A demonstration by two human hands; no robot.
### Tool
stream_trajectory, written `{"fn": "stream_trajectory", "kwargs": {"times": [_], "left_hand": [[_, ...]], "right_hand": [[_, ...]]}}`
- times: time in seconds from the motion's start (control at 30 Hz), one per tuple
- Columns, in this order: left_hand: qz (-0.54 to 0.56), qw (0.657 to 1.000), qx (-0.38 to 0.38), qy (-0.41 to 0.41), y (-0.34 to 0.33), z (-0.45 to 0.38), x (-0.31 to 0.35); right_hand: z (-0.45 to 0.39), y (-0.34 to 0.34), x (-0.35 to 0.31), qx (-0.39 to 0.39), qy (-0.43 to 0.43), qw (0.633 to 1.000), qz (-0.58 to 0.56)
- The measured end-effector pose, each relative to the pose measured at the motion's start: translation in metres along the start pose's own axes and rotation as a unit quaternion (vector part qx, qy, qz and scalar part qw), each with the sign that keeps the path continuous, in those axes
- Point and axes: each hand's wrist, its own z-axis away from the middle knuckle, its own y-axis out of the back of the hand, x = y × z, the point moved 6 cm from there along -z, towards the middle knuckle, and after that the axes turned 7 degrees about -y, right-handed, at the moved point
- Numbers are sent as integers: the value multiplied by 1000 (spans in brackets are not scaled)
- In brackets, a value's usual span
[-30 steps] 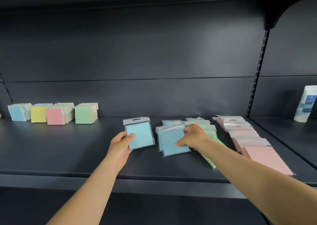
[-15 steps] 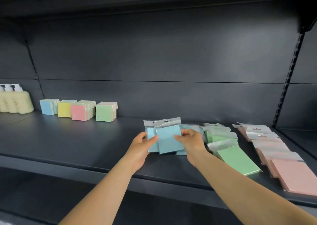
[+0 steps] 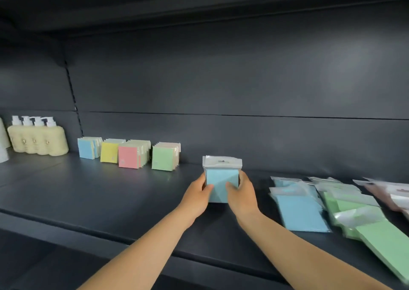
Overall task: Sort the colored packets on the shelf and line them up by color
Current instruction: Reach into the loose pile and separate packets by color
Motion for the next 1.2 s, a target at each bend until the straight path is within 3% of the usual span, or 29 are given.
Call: {"fn": "stream_trajectory", "kwargs": {"times": [0.33,0.47,0.73,1.2], "left_hand": [[44,995,71,-45,57,-98,-50],[84,992,96,-14,64,-131,-84],[36,991,127,-12,61,-160,-105],[75,984,159,-1,66,-174,-108]], "right_hand": [[-76,-70,0,87,35,996,-9],[-107,-91,6,100,36,992,67],[-135,-96,8,135,40,981,133],[-154,-93,11,125,28,988,85]]}}
